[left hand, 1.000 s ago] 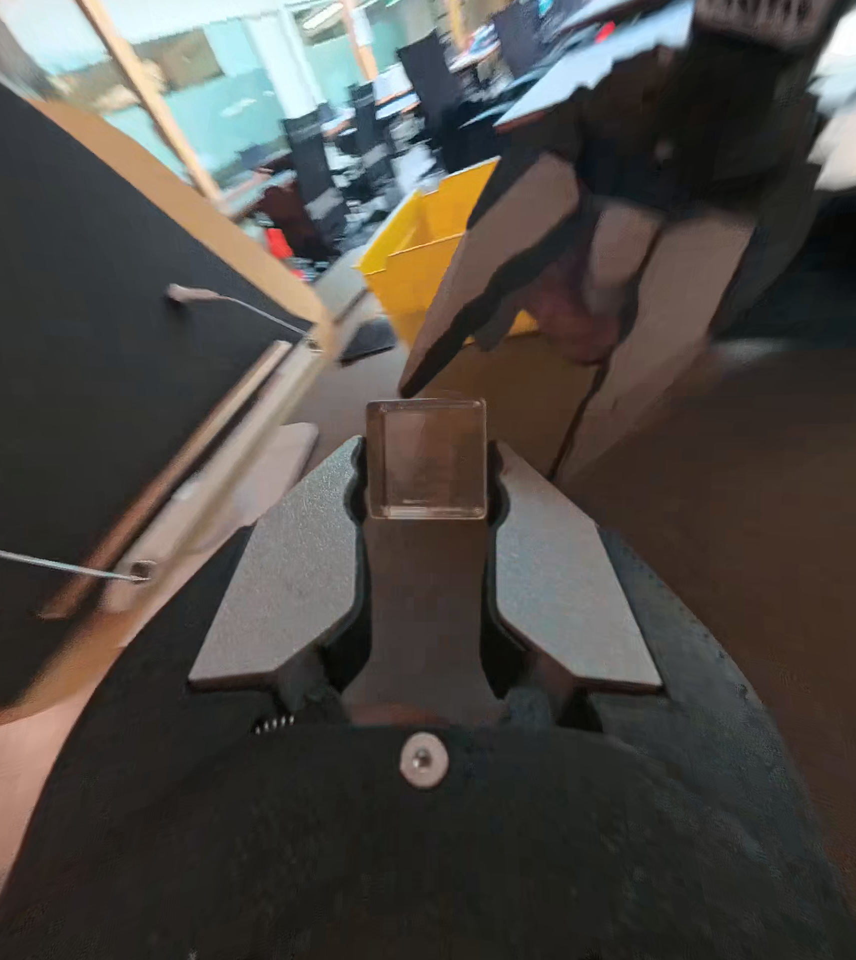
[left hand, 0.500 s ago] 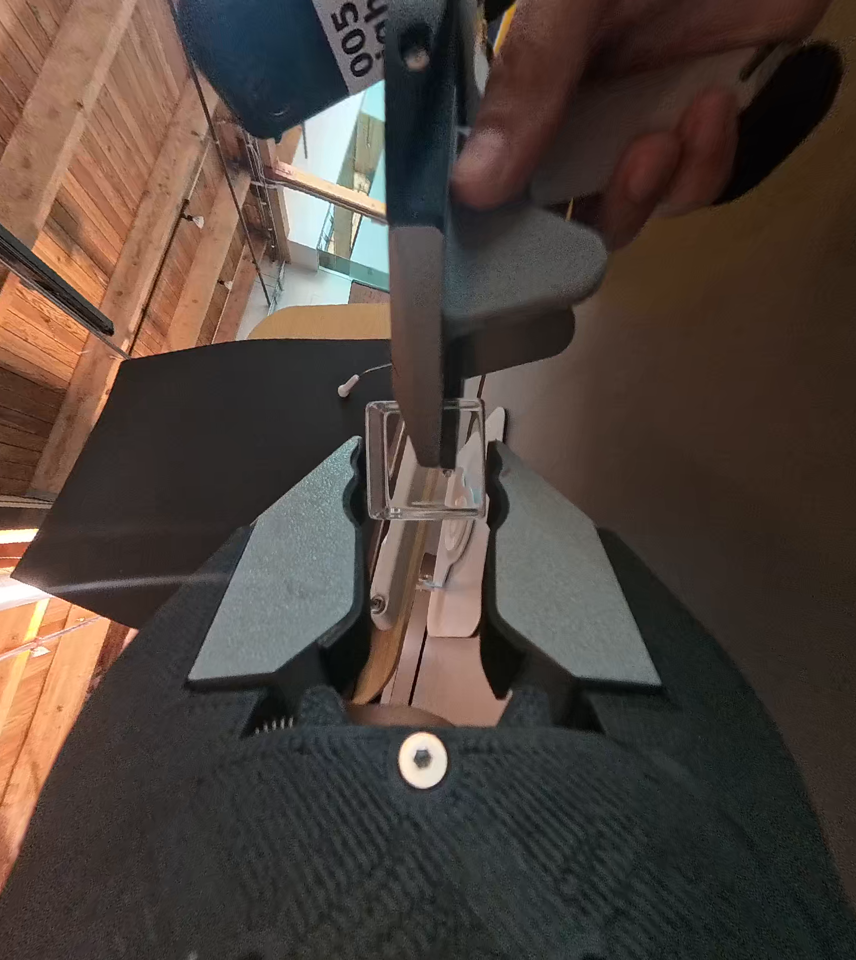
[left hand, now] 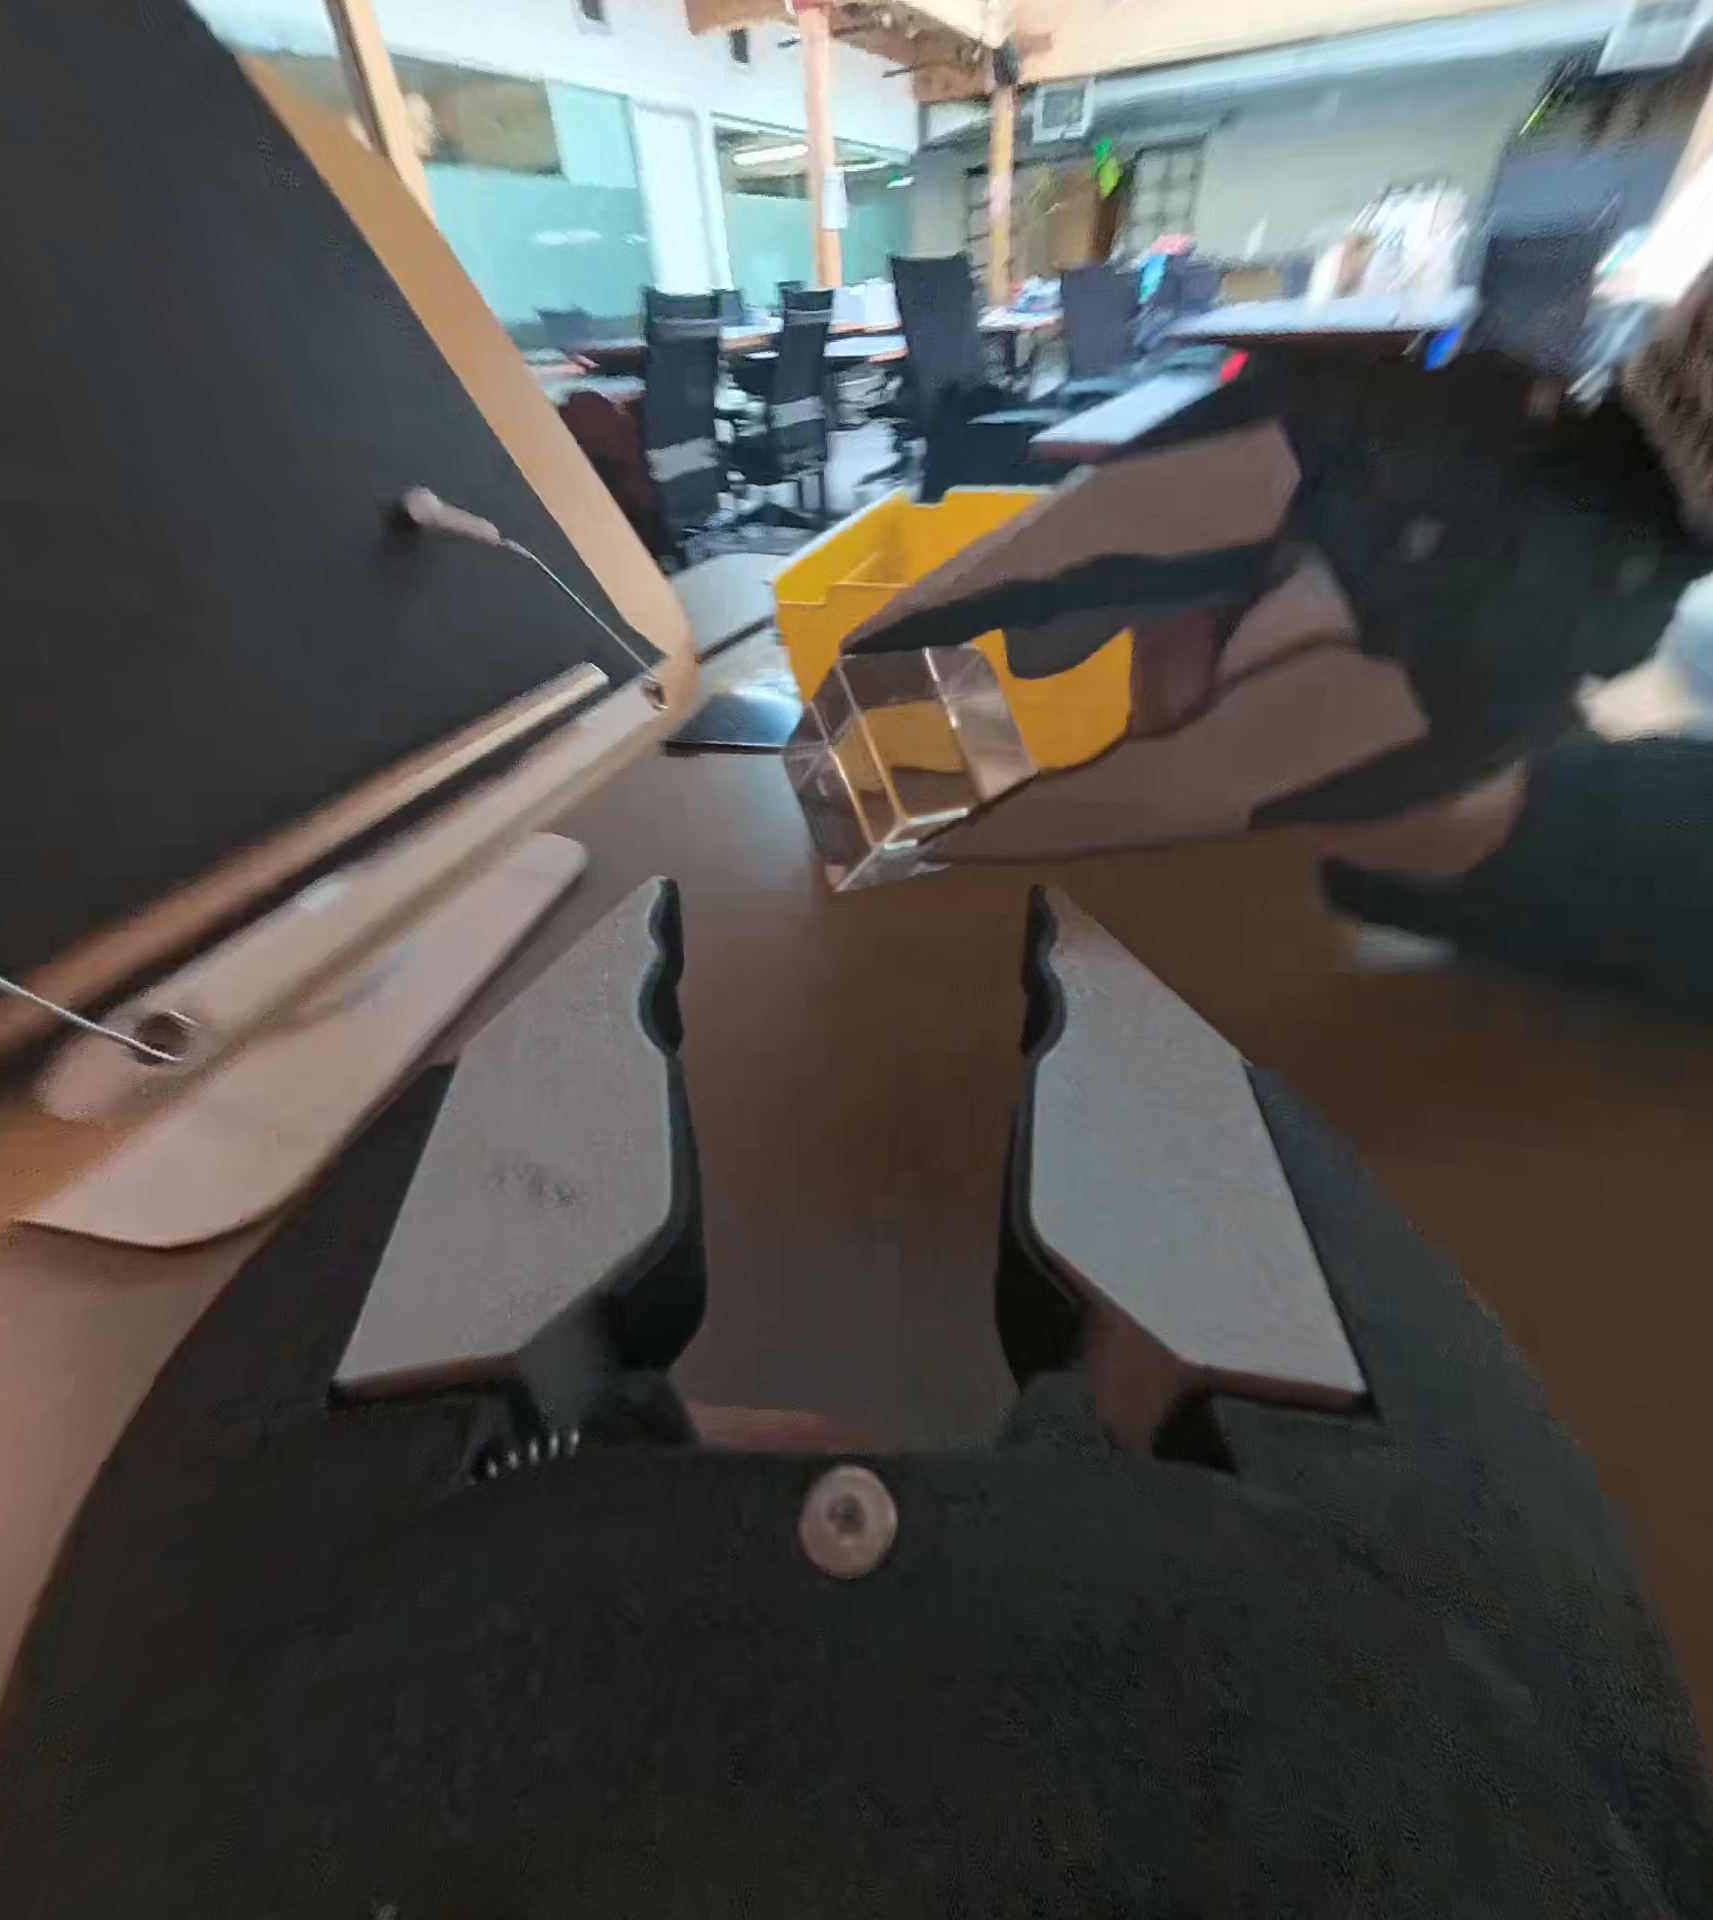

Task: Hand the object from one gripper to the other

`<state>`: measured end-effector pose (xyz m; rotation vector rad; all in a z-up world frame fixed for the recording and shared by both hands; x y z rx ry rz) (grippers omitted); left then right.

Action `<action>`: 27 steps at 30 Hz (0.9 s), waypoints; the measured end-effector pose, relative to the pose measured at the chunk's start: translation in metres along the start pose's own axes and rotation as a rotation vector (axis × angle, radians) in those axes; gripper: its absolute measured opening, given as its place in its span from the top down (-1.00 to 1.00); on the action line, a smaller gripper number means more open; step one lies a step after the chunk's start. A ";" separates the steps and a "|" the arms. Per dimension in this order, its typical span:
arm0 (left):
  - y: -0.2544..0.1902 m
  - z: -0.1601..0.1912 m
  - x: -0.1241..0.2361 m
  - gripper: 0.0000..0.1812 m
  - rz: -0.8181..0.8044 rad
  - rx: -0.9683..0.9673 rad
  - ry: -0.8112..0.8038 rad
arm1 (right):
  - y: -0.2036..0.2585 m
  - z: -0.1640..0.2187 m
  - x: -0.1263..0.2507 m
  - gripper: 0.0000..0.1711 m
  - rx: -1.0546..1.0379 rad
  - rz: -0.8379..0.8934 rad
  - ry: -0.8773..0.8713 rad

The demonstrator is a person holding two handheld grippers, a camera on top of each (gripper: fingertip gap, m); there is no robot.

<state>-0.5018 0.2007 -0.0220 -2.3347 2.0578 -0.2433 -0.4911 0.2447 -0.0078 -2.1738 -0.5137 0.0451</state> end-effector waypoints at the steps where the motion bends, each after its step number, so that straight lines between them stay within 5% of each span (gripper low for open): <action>1: 0.000 -0.001 0.000 0.27 0.052 0.103 -0.008 | 0.003 -0.004 0.001 0.54 0.028 0.003 -0.013; 7: -0.007 -0.011 0.013 0.25 0.408 0.571 -0.038 | 0.020 -0.029 0.010 0.53 0.173 -0.035 -0.113; 12: -0.033 0.000 0.010 0.33 0.571 0.636 0.064 | 0.037 -0.049 0.016 0.53 0.242 -0.058 -0.178; 18: -0.015 0.014 0.001 0.53 0.284 0.252 0.105 | 0.043 -0.028 0.004 0.56 0.172 -0.148 -0.110; 22: 0.004 0.014 -0.001 0.53 0.016 -0.086 0.097 | 0.038 -0.016 0.004 0.62 -0.066 -0.278 -0.123; 27: 0.004 0.006 0.003 0.53 -0.203 -0.575 0.058 | 0.029 -0.005 -0.003 0.30 -0.576 -0.470 -0.128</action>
Point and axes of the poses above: each gripper's, where its closed fingertips meet, x back along the fingers, z out of its underside, y = z × x across the jaws, the point moved 2 cm from there along x, back along the fingers, and after that the axes turned 9 degrees about x, right-handed, at the moved point
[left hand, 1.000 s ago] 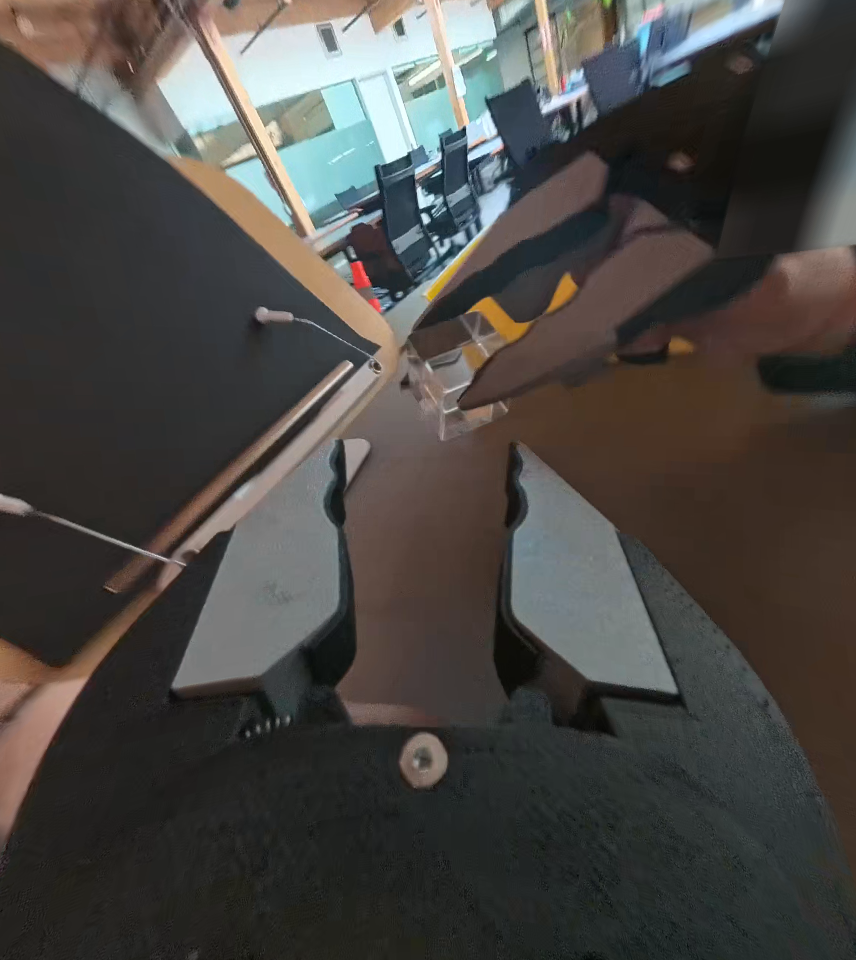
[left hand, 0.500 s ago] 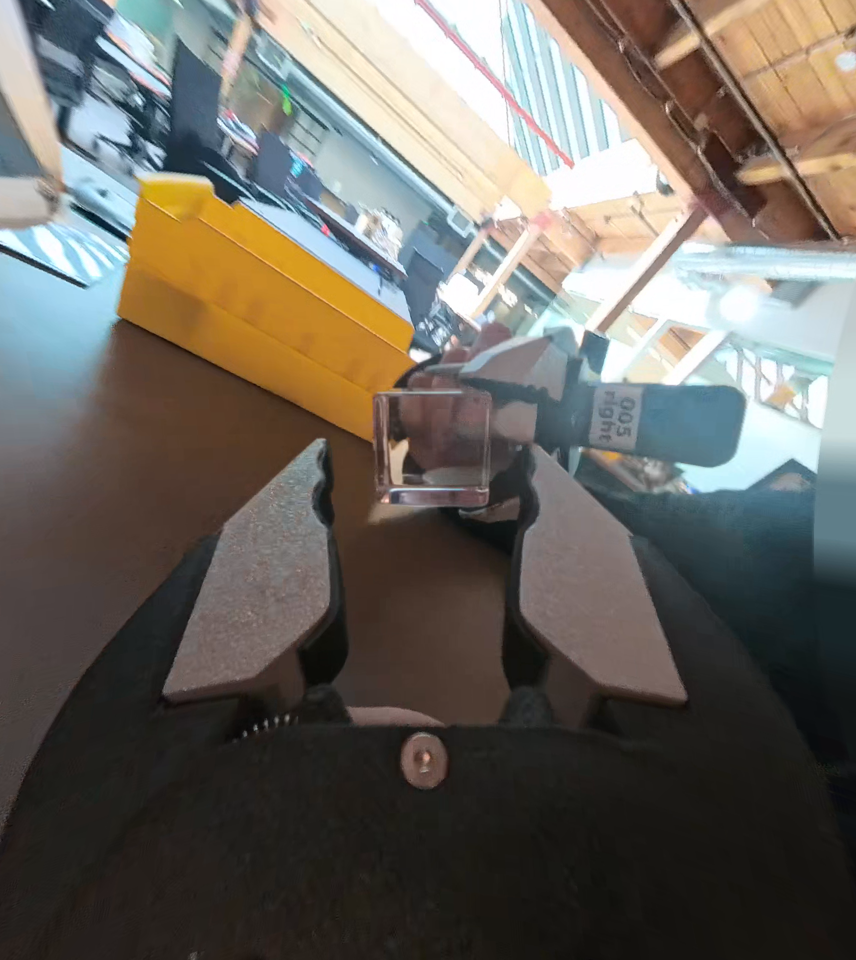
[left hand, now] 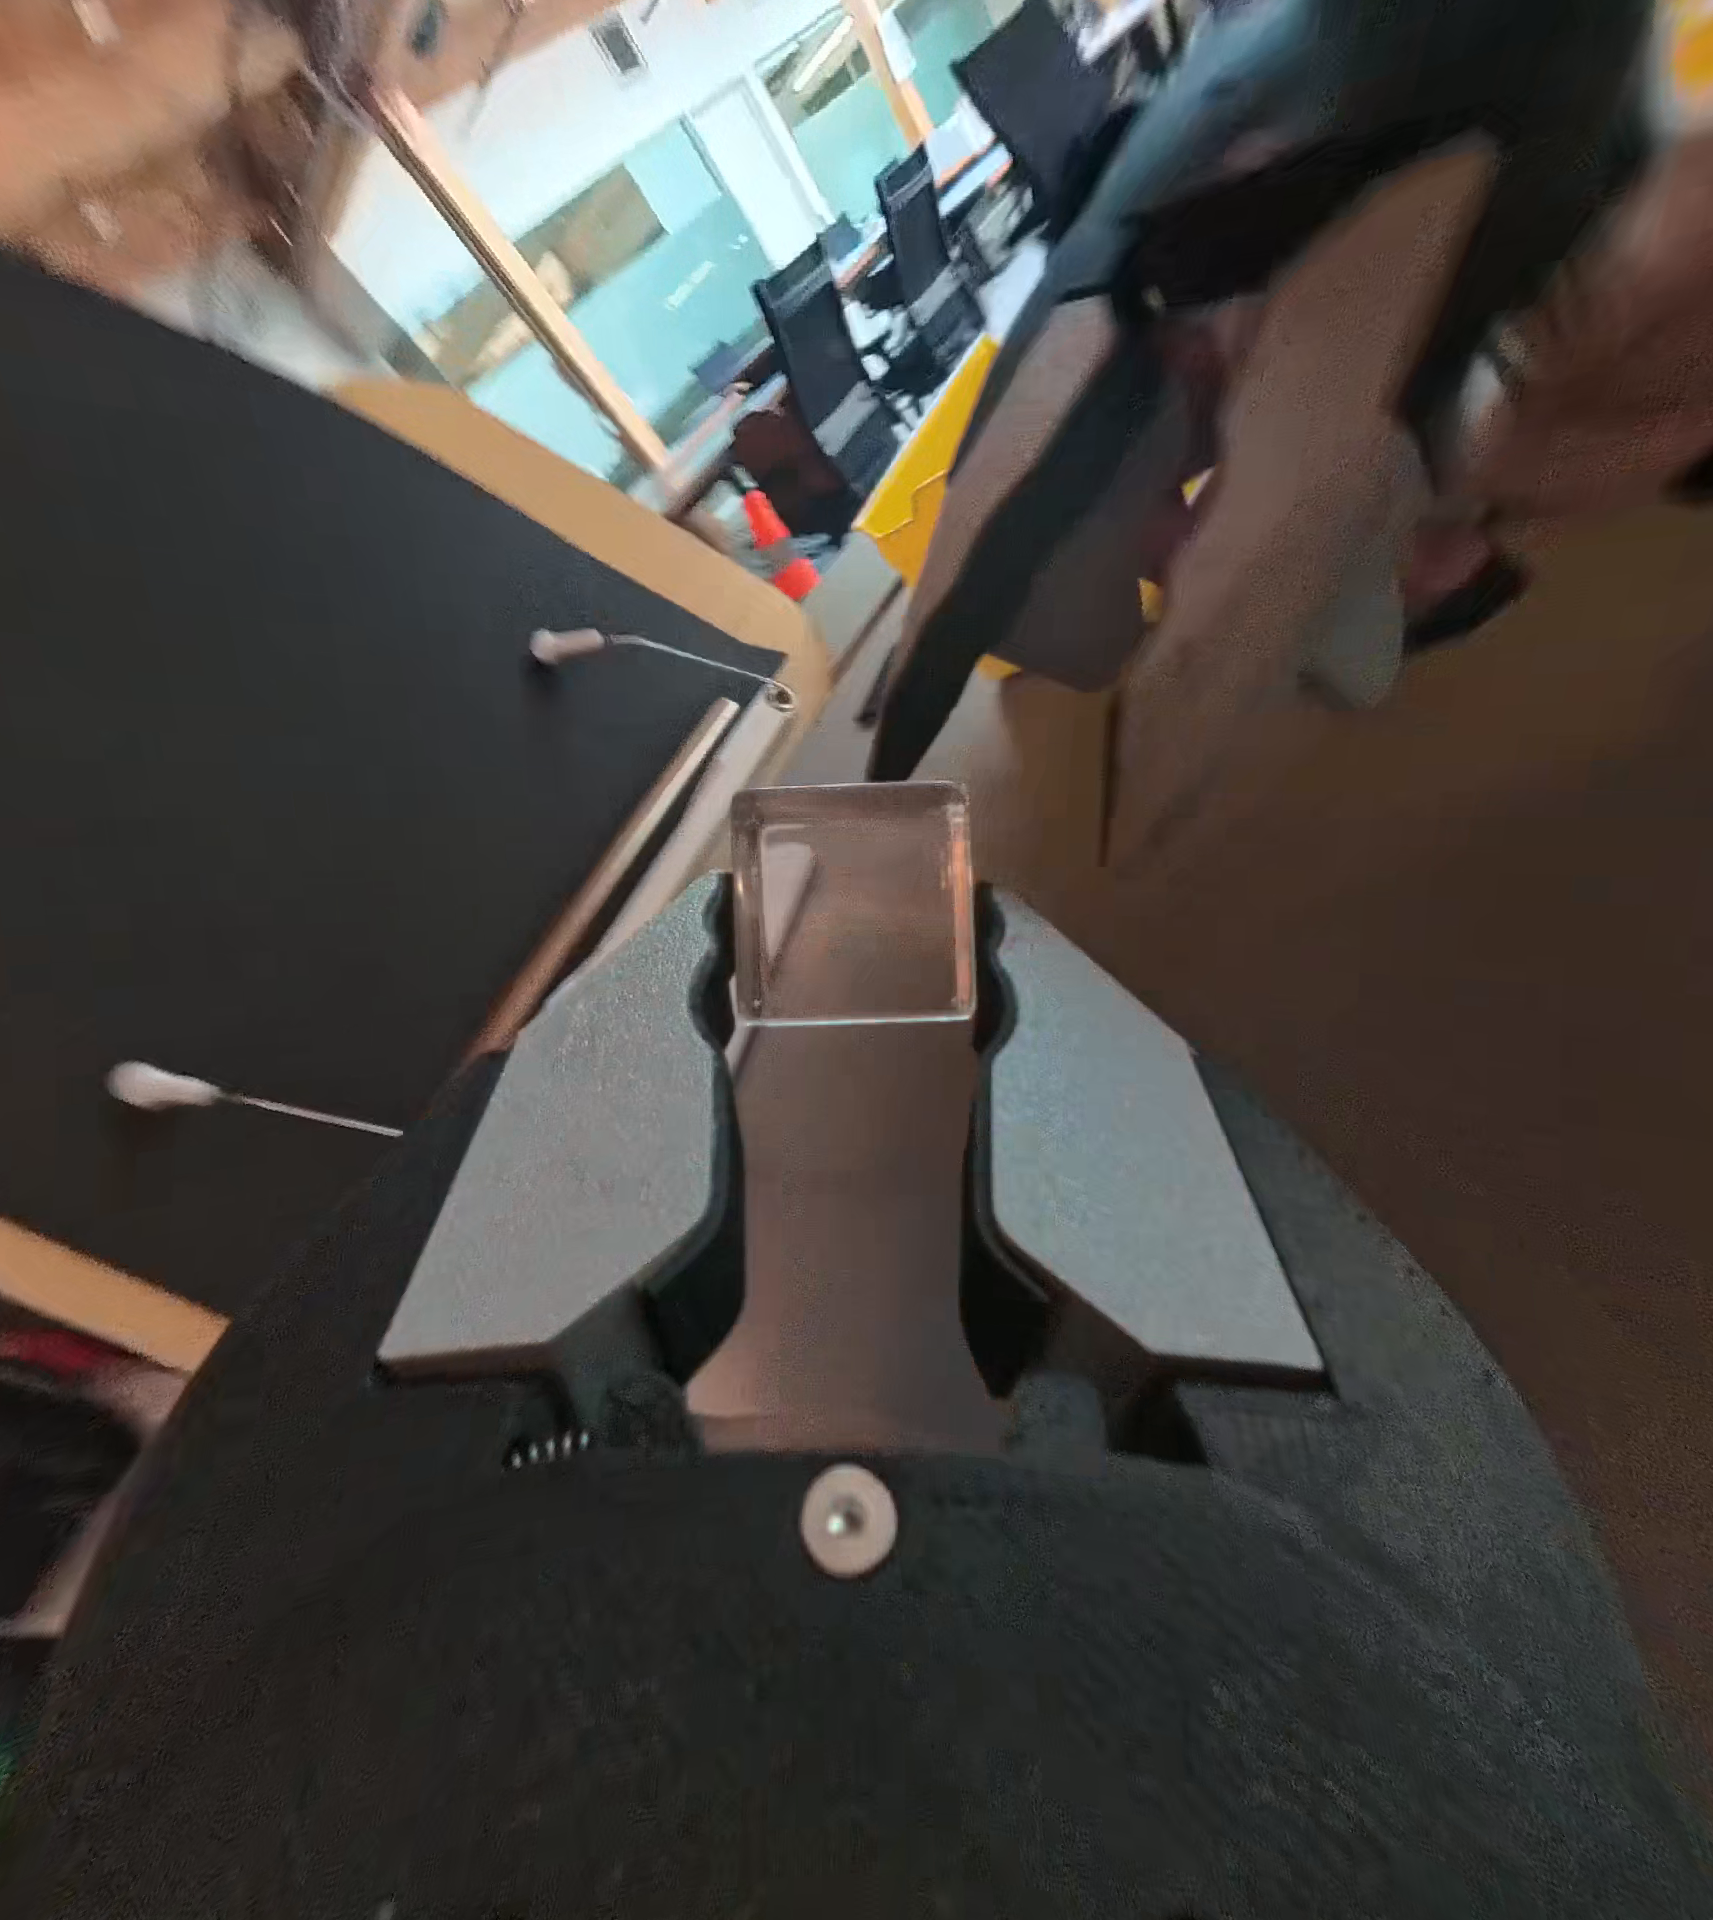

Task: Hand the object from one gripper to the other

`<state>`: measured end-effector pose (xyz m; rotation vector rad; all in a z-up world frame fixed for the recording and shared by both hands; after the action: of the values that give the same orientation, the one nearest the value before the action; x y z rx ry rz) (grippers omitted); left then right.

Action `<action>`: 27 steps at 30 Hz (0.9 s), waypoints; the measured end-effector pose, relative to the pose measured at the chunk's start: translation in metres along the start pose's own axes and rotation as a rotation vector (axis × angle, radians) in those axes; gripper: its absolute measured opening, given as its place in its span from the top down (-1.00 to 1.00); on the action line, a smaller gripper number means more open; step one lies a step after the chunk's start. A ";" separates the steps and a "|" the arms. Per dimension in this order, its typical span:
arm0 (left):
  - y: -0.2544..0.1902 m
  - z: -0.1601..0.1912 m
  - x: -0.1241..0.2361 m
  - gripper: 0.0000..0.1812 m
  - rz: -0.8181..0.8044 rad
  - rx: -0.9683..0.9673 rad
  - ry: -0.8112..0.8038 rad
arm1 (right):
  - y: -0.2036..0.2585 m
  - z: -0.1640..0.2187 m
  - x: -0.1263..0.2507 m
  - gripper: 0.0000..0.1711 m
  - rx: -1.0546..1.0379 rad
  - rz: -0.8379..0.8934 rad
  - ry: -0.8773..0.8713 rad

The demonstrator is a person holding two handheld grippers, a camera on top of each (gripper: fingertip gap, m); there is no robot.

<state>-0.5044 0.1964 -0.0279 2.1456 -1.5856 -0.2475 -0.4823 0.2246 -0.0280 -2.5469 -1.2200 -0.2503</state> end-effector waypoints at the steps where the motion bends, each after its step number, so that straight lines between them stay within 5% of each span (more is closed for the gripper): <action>1: -0.002 0.000 0.001 0.53 -0.044 -0.128 0.009 | -0.001 0.000 0.001 0.19 -0.110 -0.052 -0.030; 4: -0.010 -0.002 0.000 0.53 -0.135 -0.447 0.019 | -0.005 -0.007 0.006 0.18 -0.384 -0.190 -0.151; 6: -0.017 -0.004 -0.001 0.54 -0.132 -0.497 0.008 | -0.004 -0.008 0.007 0.21 -0.451 -0.252 -0.181; 10: -0.020 -0.008 -0.002 0.54 -0.162 -0.565 -0.003 | 0.003 0.000 -0.003 0.23 -0.377 -0.224 -0.115; 15: -0.027 -0.010 -0.003 0.54 -0.144 -0.570 -0.012 | 0.007 0.000 -0.009 0.49 -0.265 -0.166 -0.095; 19: -0.024 -0.009 -0.004 0.53 -0.131 -0.448 -0.021 | 0.000 -0.001 -0.006 0.50 -0.177 -0.080 -0.078; 23: -0.020 -0.007 0.001 0.39 0.030 -0.125 -0.023 | -0.021 -0.004 0.009 0.50 -0.027 0.113 -0.066; 27: -0.004 -0.012 0.005 0.37 0.134 0.257 -0.058 | -0.034 -0.005 0.023 0.50 0.448 0.417 0.106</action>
<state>-0.4947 0.1955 -0.0188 2.2233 -1.8745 -0.0649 -0.4944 0.2600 -0.0101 -2.2828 -0.5973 -0.0110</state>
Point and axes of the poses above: each gripper's, where its closed fingertips meet, x back along the fingers, z out of its underside, y = z × x across the jaws, the point moved 2 cm from there along x, back along the fingers, and after that the axes turned 9 degrees about x, right-handed, at the moved point
